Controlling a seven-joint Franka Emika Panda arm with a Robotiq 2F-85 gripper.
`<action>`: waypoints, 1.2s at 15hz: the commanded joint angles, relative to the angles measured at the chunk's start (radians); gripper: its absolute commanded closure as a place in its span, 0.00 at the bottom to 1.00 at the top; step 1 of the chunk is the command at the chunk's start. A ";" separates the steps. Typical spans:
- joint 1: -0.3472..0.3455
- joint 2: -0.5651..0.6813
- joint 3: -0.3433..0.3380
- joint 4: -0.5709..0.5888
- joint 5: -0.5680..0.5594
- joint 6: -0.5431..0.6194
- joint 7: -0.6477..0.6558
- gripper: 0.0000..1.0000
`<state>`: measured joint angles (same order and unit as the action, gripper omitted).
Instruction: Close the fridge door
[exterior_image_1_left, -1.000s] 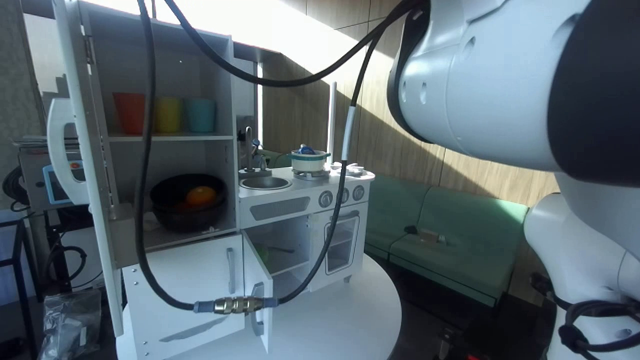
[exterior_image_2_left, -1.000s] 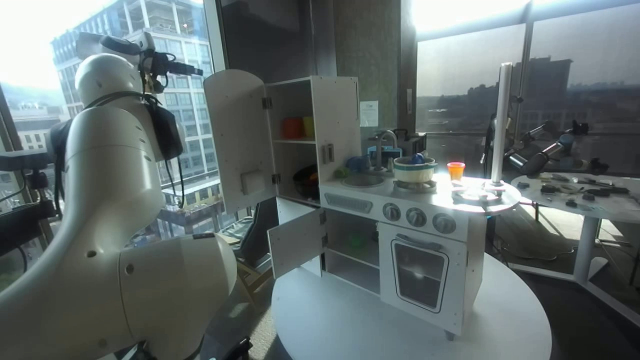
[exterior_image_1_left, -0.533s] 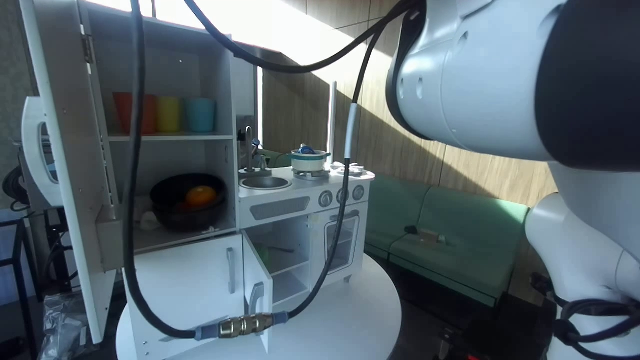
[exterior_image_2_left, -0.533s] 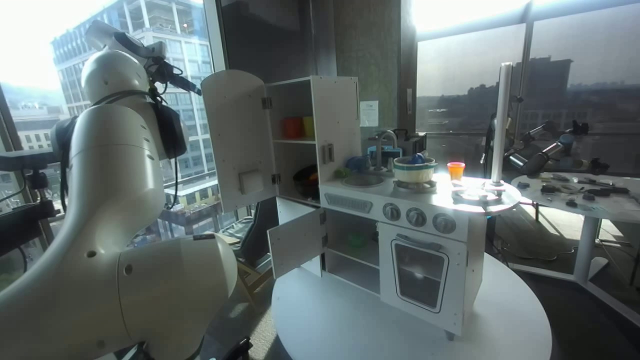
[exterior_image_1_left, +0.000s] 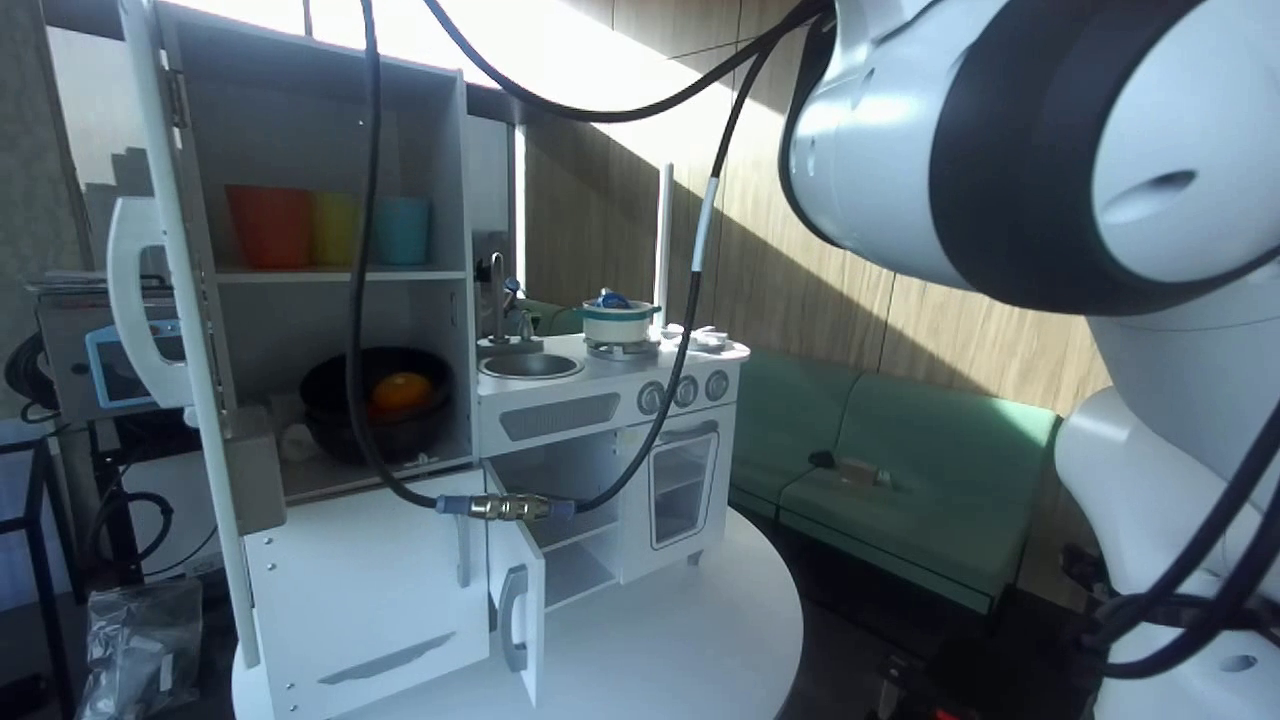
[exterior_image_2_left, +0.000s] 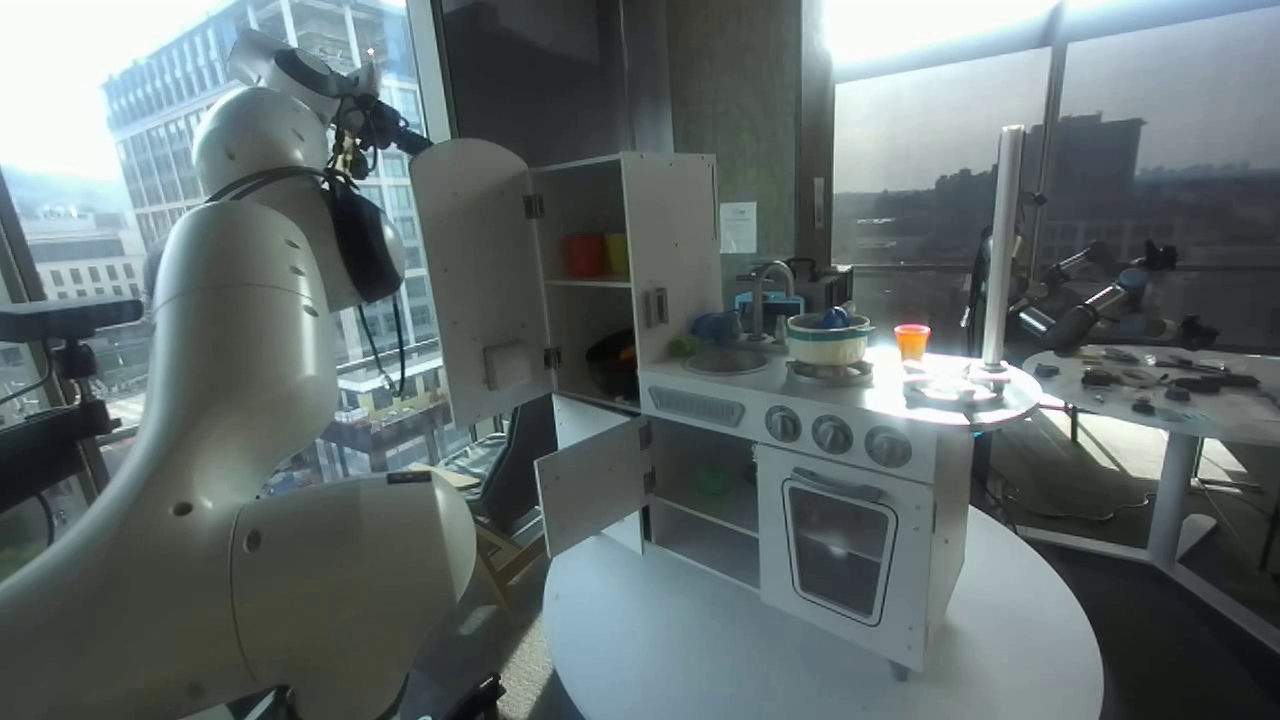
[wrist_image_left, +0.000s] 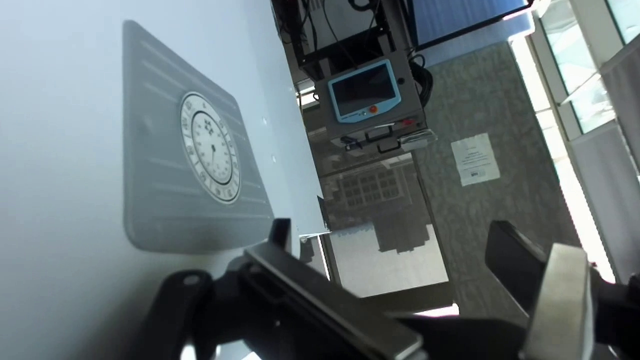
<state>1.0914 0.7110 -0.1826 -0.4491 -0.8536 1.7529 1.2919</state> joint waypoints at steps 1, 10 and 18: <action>0.021 -0.039 -0.041 0.000 -0.020 -0.087 0.013 0.00; -0.057 -0.071 0.026 0.000 0.161 -0.310 0.020 0.00; -0.205 -0.054 0.013 0.009 0.346 -0.313 0.077 0.00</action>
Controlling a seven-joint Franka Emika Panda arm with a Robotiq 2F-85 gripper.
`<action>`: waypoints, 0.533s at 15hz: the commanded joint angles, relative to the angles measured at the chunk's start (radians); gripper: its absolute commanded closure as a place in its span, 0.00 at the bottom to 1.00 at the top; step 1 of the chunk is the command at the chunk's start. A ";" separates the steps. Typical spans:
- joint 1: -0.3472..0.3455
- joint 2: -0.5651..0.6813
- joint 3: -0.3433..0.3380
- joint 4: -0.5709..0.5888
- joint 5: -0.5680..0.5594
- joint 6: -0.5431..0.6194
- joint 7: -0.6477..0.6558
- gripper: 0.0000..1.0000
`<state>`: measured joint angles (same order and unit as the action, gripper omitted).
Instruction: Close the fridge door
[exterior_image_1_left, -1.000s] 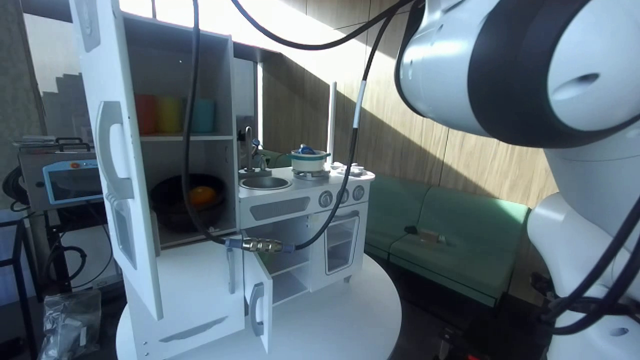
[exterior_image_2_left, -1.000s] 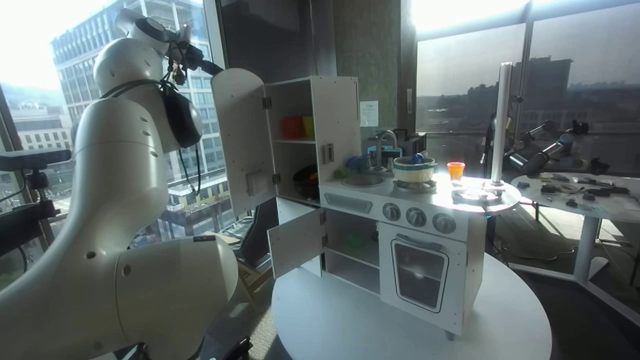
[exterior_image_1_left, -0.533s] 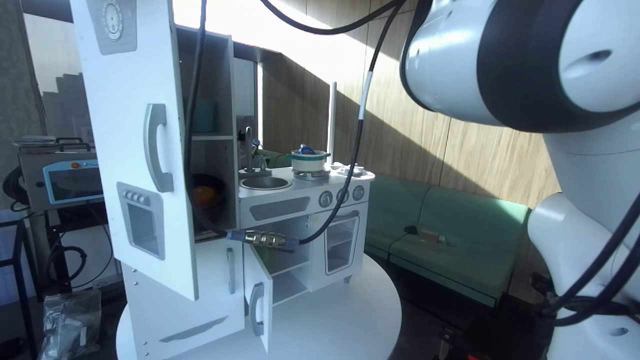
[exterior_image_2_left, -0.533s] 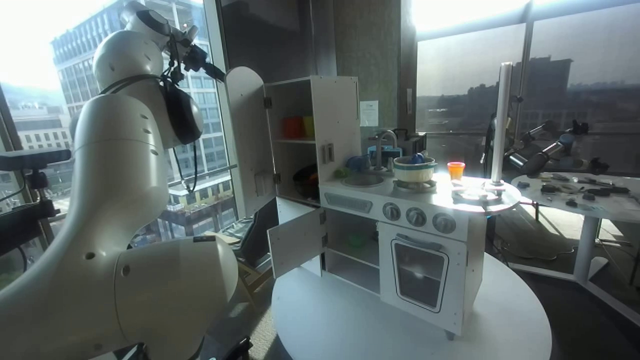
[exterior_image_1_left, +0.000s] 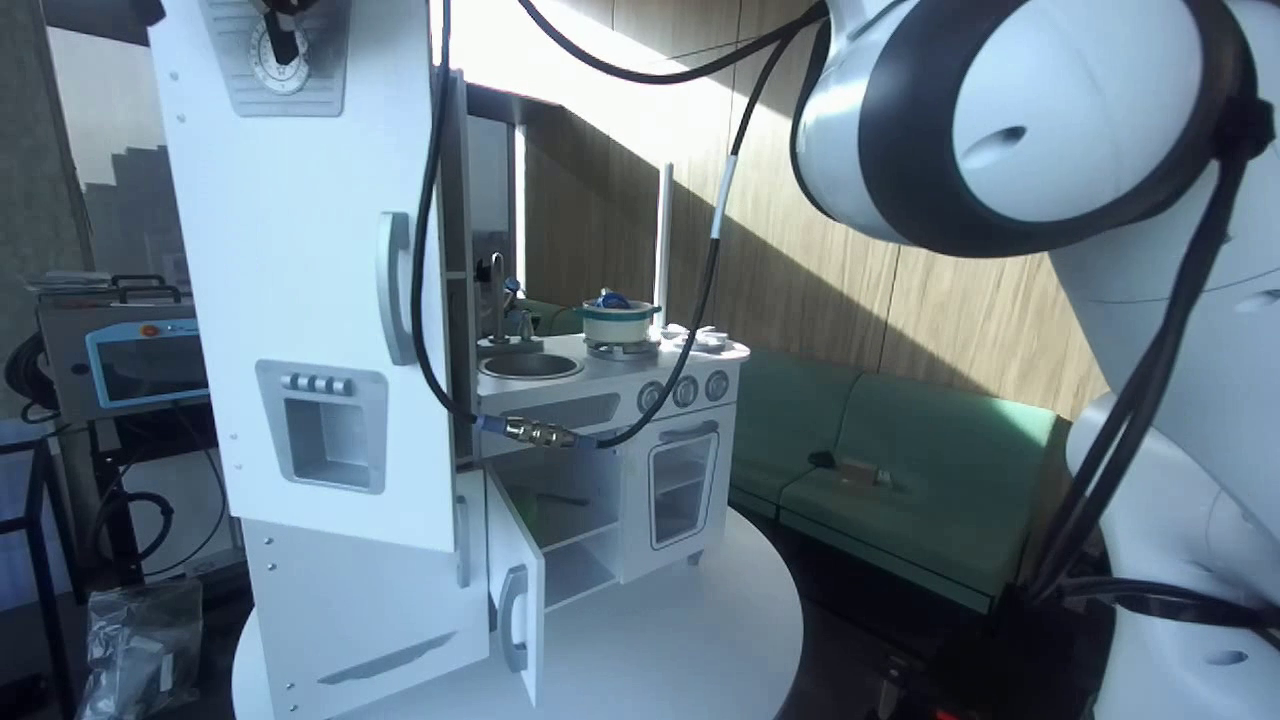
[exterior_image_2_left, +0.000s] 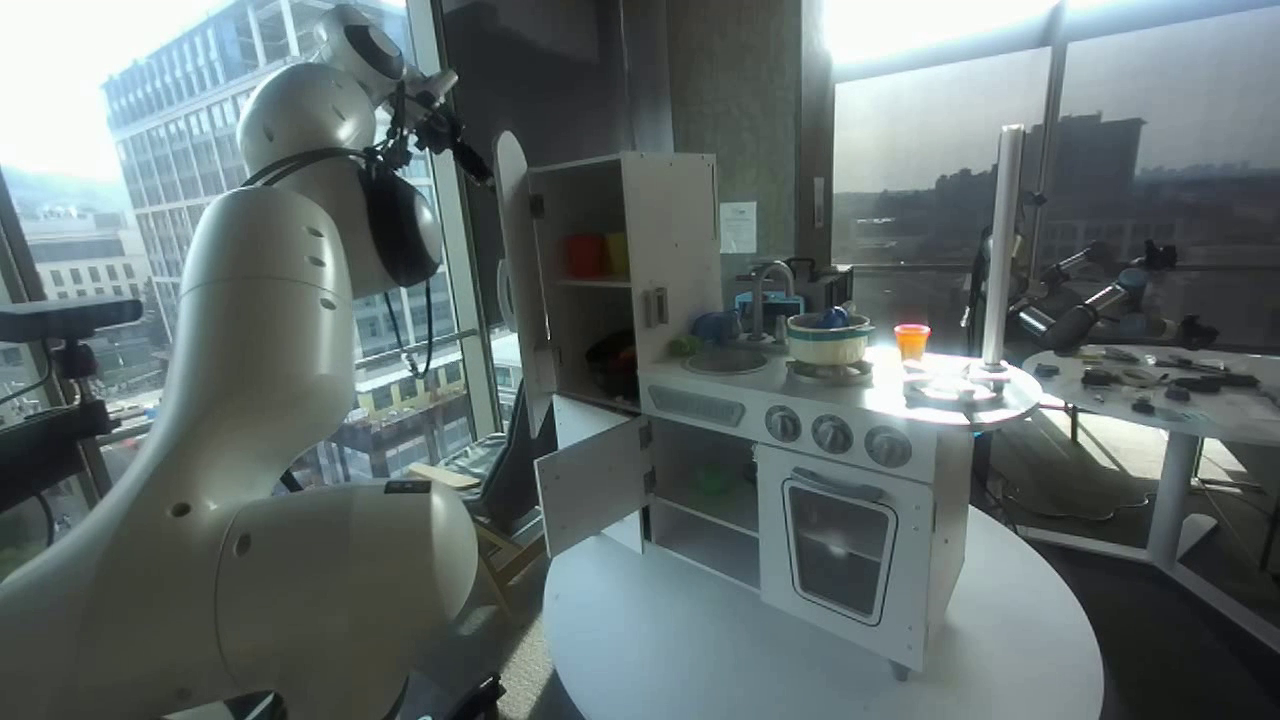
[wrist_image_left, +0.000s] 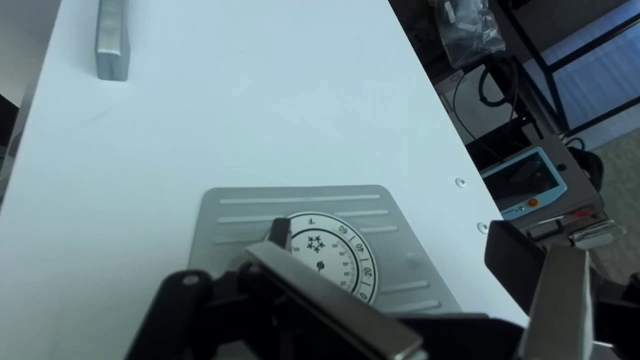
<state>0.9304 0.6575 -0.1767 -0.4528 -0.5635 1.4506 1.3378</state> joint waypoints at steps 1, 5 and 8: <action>-0.055 0.004 -0.004 0.017 0.063 -0.019 0.043 0.00; -0.092 0.003 -0.022 0.016 0.061 -0.041 0.115 0.00; -0.122 0.001 -0.015 0.016 0.076 -0.057 0.184 0.00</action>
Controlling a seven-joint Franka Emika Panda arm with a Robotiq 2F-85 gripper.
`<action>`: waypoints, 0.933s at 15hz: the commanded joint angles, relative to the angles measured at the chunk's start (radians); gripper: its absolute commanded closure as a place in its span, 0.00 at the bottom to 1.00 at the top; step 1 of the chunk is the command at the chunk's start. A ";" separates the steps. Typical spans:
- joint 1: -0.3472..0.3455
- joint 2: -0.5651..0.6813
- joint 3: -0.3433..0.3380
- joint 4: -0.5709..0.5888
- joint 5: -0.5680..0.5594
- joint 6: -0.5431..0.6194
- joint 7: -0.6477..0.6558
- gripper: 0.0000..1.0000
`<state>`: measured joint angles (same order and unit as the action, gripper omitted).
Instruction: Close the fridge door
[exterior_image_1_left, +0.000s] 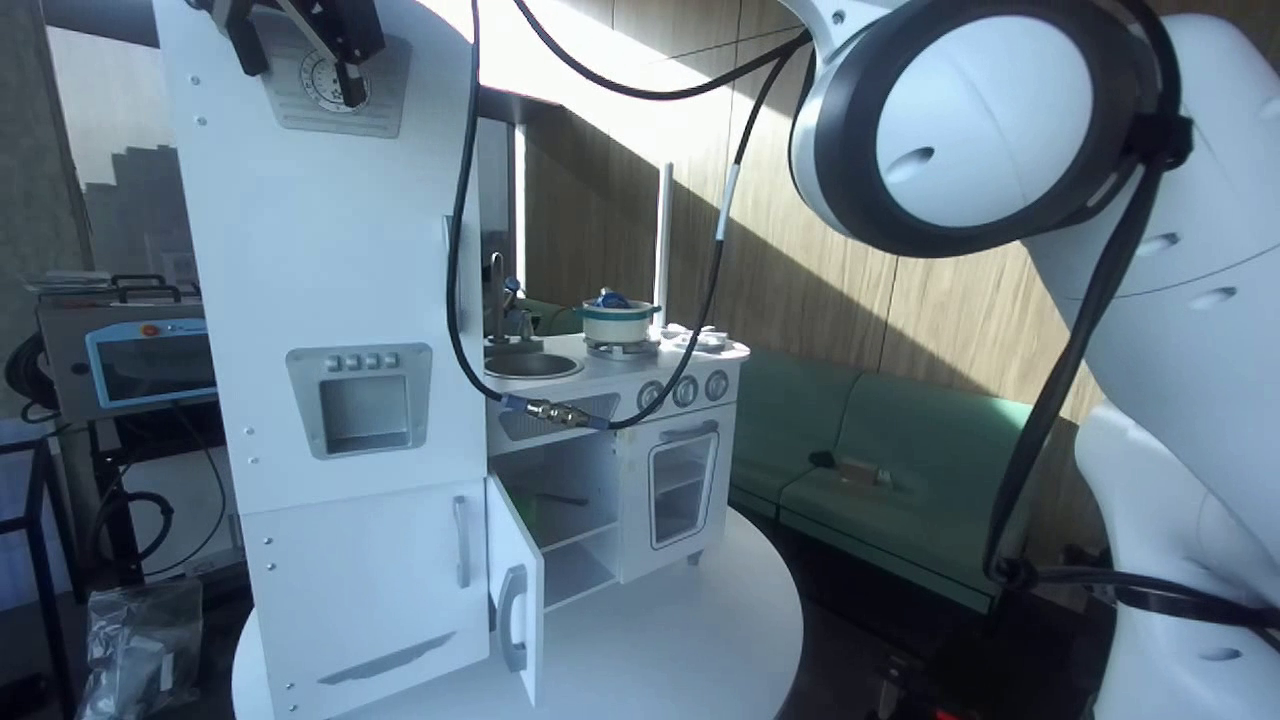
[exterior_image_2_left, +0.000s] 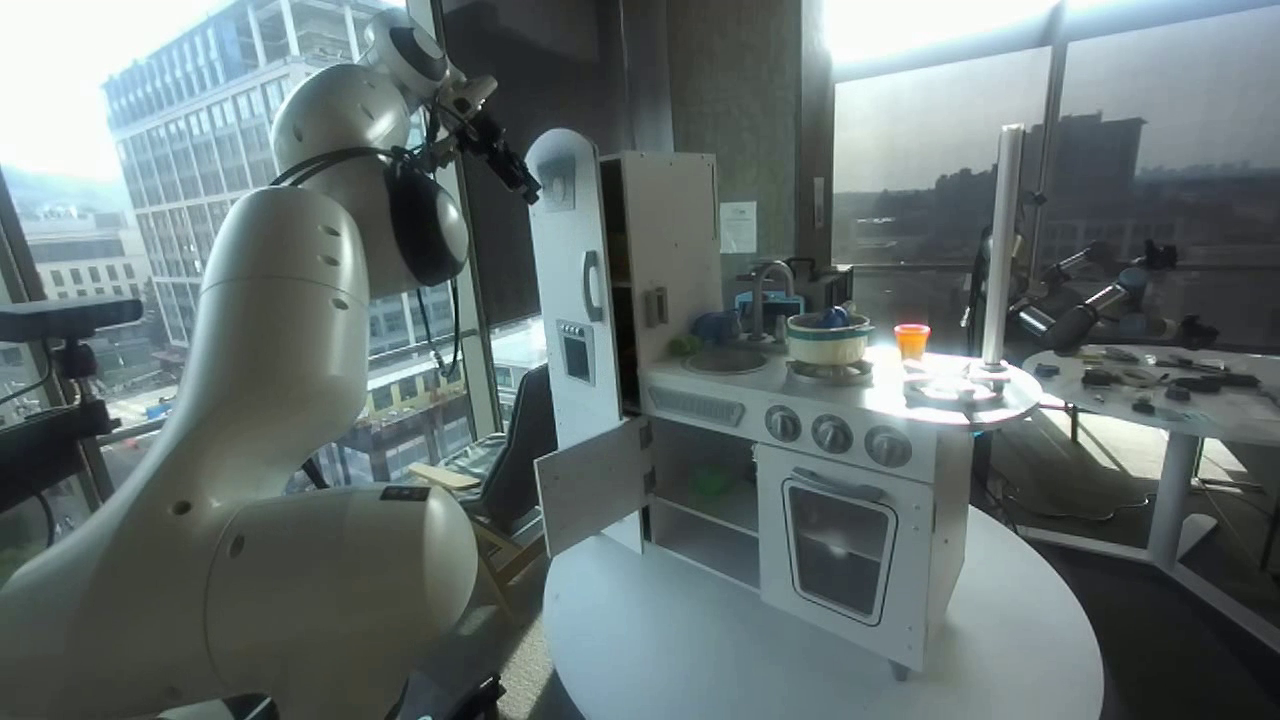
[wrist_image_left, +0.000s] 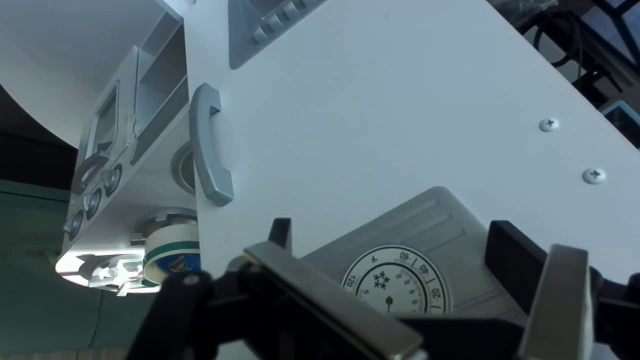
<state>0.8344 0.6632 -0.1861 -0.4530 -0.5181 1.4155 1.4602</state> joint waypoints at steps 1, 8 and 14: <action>-0.035 -0.005 -0.007 0.015 0.029 -0.020 0.077 0.00; -0.036 0.003 -0.004 0.006 0.018 -0.007 0.085 0.00; -0.036 0.003 -0.004 0.006 0.017 -0.006 0.087 0.00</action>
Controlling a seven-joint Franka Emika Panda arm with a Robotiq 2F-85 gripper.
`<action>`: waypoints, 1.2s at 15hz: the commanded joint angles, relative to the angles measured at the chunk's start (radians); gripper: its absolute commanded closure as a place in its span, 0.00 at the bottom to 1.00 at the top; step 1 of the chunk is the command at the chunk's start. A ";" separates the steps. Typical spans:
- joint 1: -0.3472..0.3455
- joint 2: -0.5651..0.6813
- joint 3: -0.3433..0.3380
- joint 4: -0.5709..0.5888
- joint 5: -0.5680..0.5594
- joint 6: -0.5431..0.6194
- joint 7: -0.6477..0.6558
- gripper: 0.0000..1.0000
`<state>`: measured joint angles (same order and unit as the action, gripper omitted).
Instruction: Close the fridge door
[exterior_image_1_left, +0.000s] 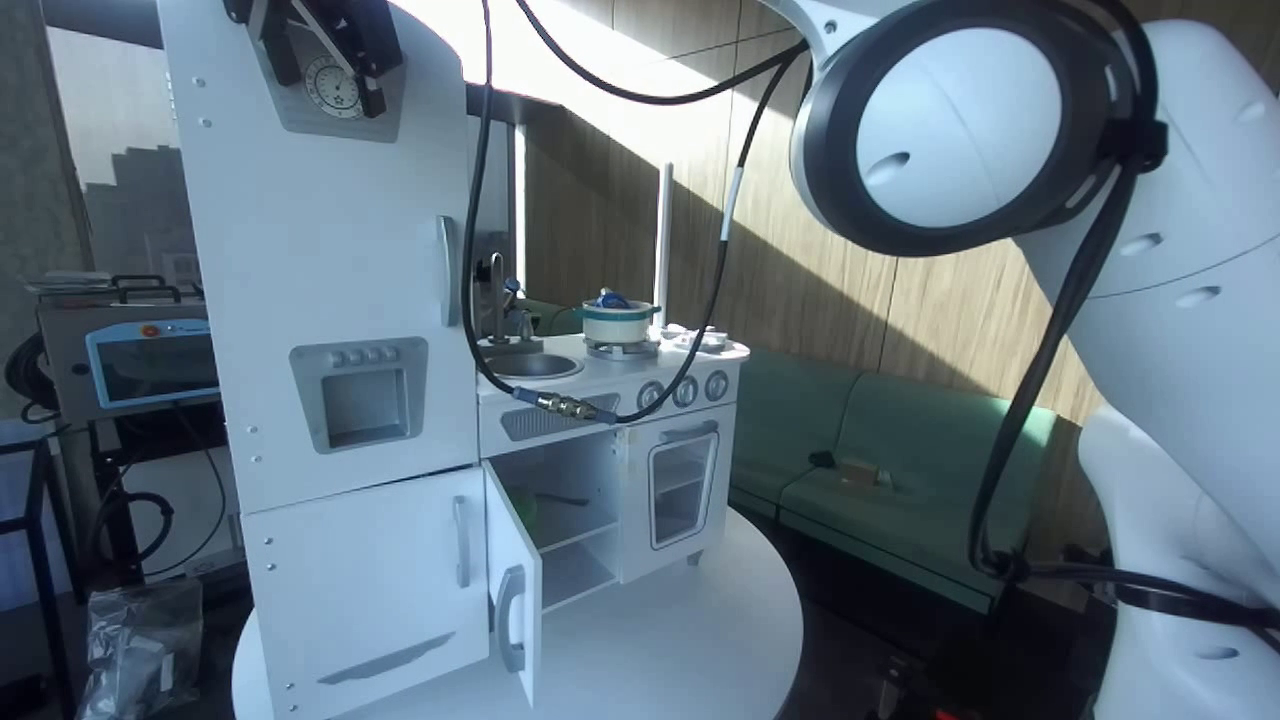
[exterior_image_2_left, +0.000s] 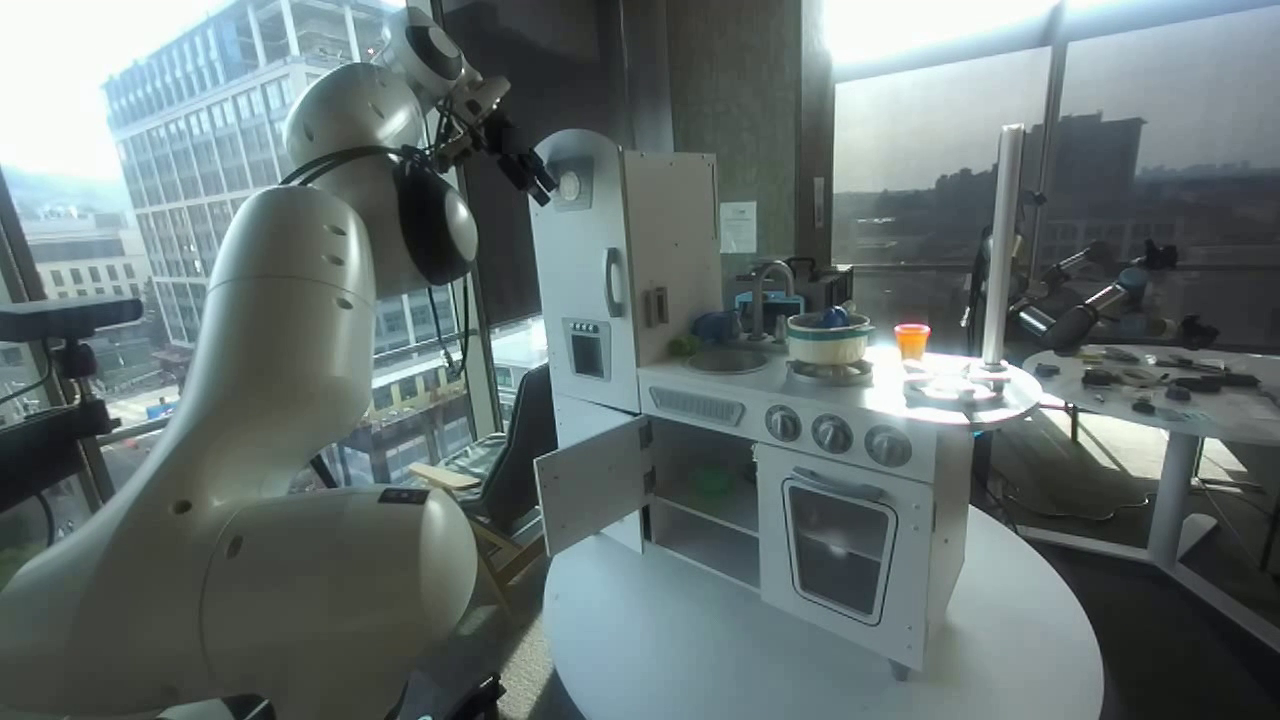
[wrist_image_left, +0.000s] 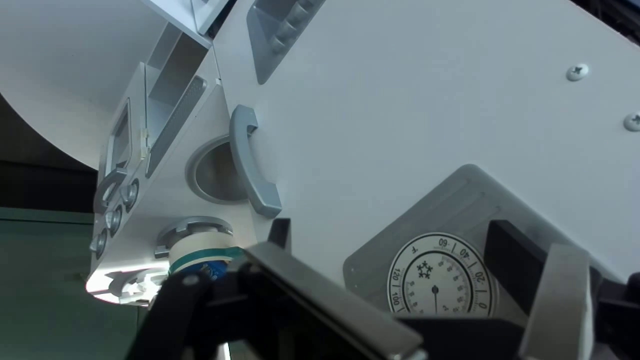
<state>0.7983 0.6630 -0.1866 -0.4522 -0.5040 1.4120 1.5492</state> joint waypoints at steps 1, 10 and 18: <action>0.001 0.003 -0.004 0.006 0.003 -0.002 -0.002 0.00; -0.033 0.032 0.023 0.018 0.051 -0.203 -0.142 0.00; -0.077 0.030 0.019 0.006 0.045 -0.131 -0.399 0.00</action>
<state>0.7506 0.7003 -0.1738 -0.4522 -0.4625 1.2045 1.2284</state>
